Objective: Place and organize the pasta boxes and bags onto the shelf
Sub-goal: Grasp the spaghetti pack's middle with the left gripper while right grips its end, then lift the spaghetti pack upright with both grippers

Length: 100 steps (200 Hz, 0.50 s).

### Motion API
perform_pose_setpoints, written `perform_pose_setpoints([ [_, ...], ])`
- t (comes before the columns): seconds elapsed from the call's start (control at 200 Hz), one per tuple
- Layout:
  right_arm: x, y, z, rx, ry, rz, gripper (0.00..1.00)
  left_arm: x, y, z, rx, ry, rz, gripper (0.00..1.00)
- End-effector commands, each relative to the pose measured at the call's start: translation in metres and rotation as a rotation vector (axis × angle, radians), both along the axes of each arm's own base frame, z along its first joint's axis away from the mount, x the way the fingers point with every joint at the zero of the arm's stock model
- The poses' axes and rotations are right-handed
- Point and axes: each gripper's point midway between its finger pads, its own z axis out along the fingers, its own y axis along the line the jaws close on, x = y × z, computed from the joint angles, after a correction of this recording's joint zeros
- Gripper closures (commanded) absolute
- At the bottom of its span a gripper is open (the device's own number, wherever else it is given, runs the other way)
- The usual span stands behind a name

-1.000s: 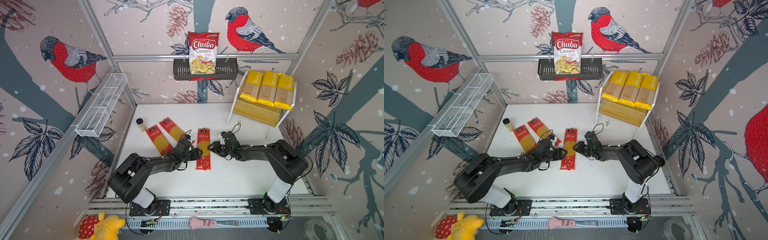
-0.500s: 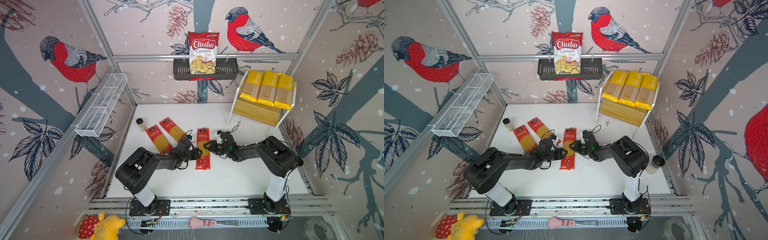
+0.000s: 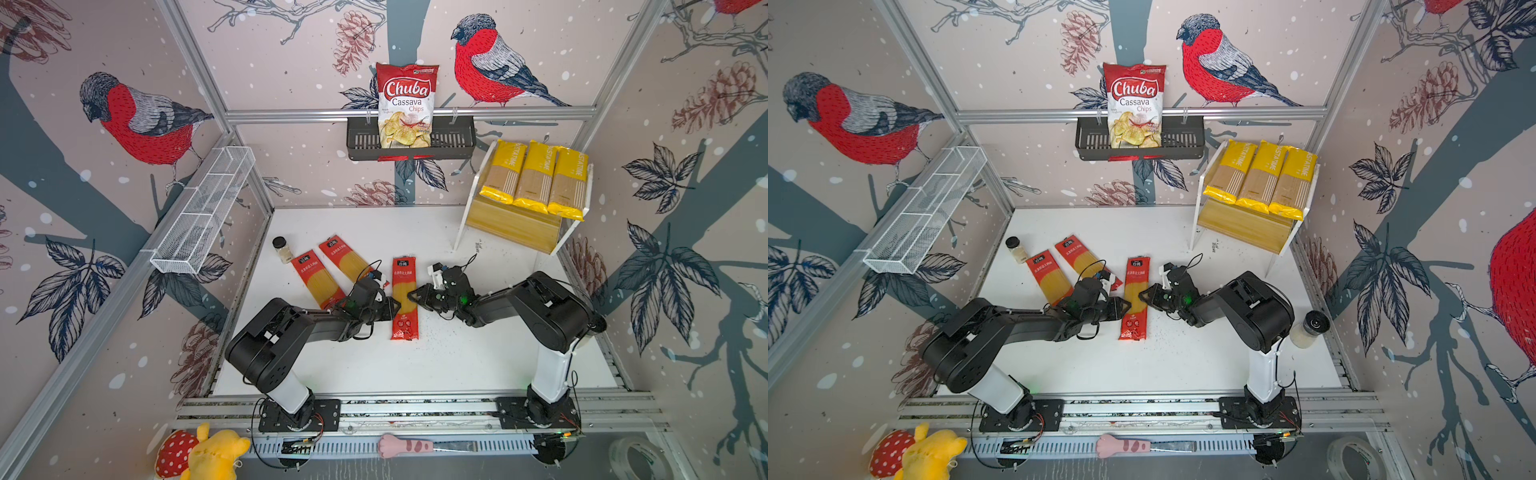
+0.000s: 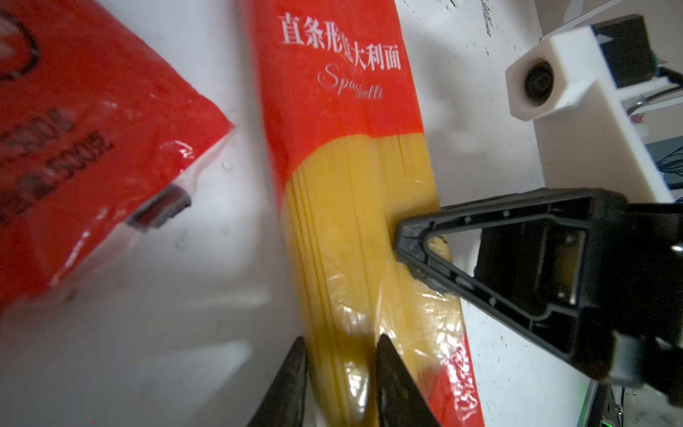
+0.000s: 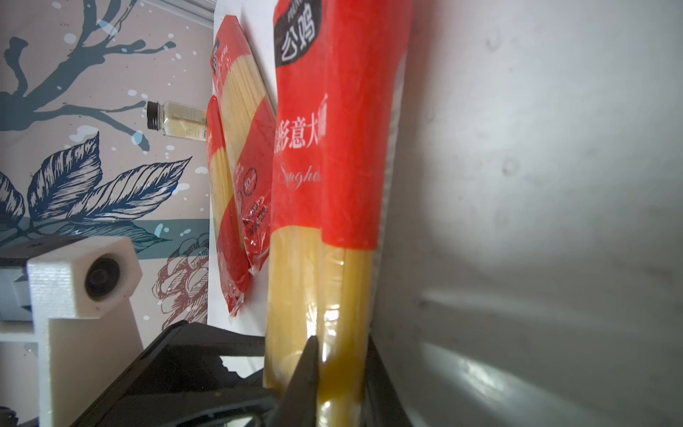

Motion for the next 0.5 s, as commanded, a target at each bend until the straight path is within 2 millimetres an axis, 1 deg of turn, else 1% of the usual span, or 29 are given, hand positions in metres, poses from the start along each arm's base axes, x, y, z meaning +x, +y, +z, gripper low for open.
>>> perform_pose_setpoints([
  [0.0, -0.002, 0.005, 0.015, 0.05, -0.022, 0.023, 0.86, -0.003, 0.002, 0.013, -0.007, -0.02, -0.01, 0.66],
  [0.17, 0.0, 0.008, 0.037, 0.087, -0.07, 0.025, 0.89, -0.003, 0.016, 0.036, -0.027, -0.064, 0.013, 0.65],
  [0.315, 0.0, 0.013, 0.061, 0.112, -0.128, 0.039, 0.91, -0.004, 0.025, 0.055, -0.053, -0.105, 0.027, 0.64],
  [0.4, -0.002, 0.018, 0.081, 0.119, -0.184, 0.058, 0.92, -0.004, 0.03, 0.066, -0.087, -0.123, 0.045, 0.62],
  [0.495, -0.007, 0.025, 0.107, 0.117, -0.273, 0.084, 0.92, -0.002, 0.036, 0.081, -0.139, -0.149, 0.069, 0.59],
])
